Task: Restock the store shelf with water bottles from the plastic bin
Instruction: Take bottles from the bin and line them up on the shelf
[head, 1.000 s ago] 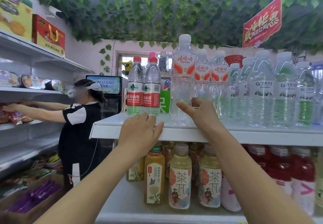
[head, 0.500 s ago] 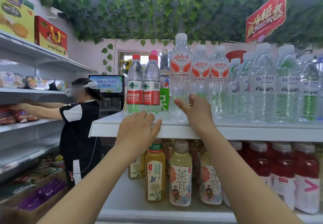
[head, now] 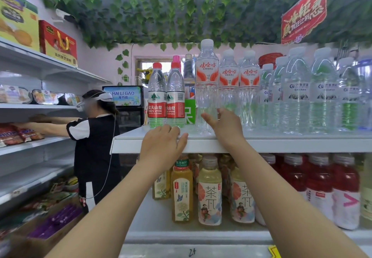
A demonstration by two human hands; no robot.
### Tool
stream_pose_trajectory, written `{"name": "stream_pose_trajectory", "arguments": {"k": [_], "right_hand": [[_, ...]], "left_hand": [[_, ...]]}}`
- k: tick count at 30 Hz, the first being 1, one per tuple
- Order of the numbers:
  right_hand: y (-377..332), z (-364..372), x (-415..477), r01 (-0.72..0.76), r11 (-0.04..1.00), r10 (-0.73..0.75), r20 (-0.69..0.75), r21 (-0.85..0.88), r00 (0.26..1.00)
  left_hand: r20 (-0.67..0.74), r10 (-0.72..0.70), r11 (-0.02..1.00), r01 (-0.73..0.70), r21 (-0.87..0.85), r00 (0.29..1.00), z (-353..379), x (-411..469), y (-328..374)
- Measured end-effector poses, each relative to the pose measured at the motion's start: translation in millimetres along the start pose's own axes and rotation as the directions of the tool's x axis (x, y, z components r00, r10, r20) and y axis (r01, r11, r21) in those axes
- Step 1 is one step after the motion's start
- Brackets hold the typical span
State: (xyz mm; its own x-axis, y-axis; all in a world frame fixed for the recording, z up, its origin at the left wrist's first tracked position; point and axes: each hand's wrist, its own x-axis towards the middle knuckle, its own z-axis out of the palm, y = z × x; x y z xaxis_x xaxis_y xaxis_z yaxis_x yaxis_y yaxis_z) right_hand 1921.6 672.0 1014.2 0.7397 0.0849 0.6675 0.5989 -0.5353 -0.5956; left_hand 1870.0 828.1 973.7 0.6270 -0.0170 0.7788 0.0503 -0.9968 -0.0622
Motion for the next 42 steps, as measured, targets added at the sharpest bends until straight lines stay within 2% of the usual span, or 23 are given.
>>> {"name": "stream_pose_trajectory", "arguments": {"k": [3,7,10,15,18,21,23,31,37,42], "right_hand": [[-0.9,-7.8,-8.8,-0.030,0.999,0.032,0.045,-0.029,0.998],[-5.1,-23.0,-25.1,-0.054,0.990,0.071,0.128,-0.128,0.989],[-10.4,-38.3,-41.2,-0.025,0.977,0.063,0.174,-0.212,0.983],[-19.8,-77.4,-73.4,0.008,0.931,0.056,0.164,-0.364,0.985],[-26.3,-102.0,-92.6,0.011,0.881,0.090,0.190,-0.472,0.978],[-29.7,-127.0,-109.4,0.035,0.763,0.121,0.196,-0.645,0.973],[-30.1,-142.2,-119.5,0.038,0.719,0.143,0.201,-0.694,0.969],[-26.7,-218.0,-180.8,0.071,0.730,0.133,0.243,-0.680,0.961],[-14.3,-266.0,-234.5,0.176,0.736,0.073,0.335,-0.653,0.939],[0.5,-289.7,-286.0,0.147,0.779,0.133,0.390,-0.610,0.911]], "left_hand": [[0.033,0.018,1.000,-0.019,0.013,0.999,-4.4,-0.2,0.5],[0.199,0.025,1.000,-0.028,0.012,0.980,-19.5,-2.9,1.6],[0.289,0.013,0.996,0.014,-0.090,0.957,-35.0,-10.2,2.2],[0.382,-0.027,0.962,0.128,-0.241,0.924,-77.9,-23.4,5.1],[0.392,-0.026,0.967,0.123,-0.224,0.920,-102.1,-38.5,12.4],[0.374,-0.031,0.984,0.095,-0.154,0.927,-123.6,-53.9,21.9],[0.365,-0.022,0.989,0.073,-0.128,0.931,-135.1,-62.6,28.7],[0.365,-0.067,0.995,0.088,-0.040,0.928,-188.5,-116.5,91.7],[0.442,-0.130,0.991,0.134,0.022,0.888,-224.3,-173.9,151.8],[0.481,-0.108,0.993,0.116,0.015,0.870,-249.8,-218.6,192.3]]}}
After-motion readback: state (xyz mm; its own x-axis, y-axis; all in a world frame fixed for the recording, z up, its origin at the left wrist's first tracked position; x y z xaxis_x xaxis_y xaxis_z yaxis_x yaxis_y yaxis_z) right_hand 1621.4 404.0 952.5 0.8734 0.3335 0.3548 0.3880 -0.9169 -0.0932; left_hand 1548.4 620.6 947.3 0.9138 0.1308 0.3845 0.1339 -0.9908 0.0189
